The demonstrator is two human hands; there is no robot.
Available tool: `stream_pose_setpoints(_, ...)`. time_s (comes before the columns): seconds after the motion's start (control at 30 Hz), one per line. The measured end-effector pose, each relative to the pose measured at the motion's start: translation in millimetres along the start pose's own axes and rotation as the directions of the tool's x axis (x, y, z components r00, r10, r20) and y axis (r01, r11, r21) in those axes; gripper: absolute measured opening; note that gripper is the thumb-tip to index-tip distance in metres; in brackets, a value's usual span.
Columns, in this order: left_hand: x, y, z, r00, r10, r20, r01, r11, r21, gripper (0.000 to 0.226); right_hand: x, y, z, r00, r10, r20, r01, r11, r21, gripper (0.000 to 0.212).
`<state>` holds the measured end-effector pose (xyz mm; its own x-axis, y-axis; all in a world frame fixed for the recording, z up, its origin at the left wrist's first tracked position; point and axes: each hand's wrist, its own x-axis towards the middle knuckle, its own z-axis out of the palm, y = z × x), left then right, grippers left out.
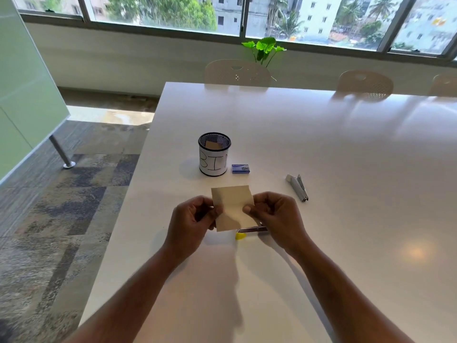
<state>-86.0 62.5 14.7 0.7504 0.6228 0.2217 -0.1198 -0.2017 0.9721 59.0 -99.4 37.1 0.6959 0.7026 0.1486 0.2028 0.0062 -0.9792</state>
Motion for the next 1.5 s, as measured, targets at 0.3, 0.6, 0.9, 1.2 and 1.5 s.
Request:
stream_pose_setpoints(0.3, -13, 3, 14, 0.999, -0.004, -0.042, -0.002, 0.989, -0.147, 0.025, -11, 1, -9, 0.997, 0.018, 0.071, -0.045, 0.910, 0.412, 0.030)
stream_pose_setpoints(0.6, -9, 8, 10, 0.999, -0.038, -0.010, 0.035, 0.973, -0.227, 0.051, -8, 3, -12, 0.994, -0.043, 0.103, 0.022, 0.979, 0.202, 0.047)
stream_pose_setpoints(0.9, -7, 8, 3, 0.973, -0.228, 0.035, 0.227, 0.920, -0.321, 0.035, -4, 4, -13, 0.988, -0.149, 0.041, 0.148, 0.989, 0.007, 0.048)
stream_pose_setpoints(1.2, -7, 13, 3, 0.967, -0.254, 0.019, 0.248, 0.920, -0.303, 0.028, -7, 5, -14, 0.980, -0.187, 0.069, 0.189, 0.982, -0.029, 0.038)
stream_pose_setpoints(1.5, -13, 13, 7, 0.983, -0.180, 0.034, 0.183, 0.942, -0.282, 0.025, -10, 5, -3, 0.991, -0.133, 0.013, 0.132, 0.988, 0.076, 0.033)
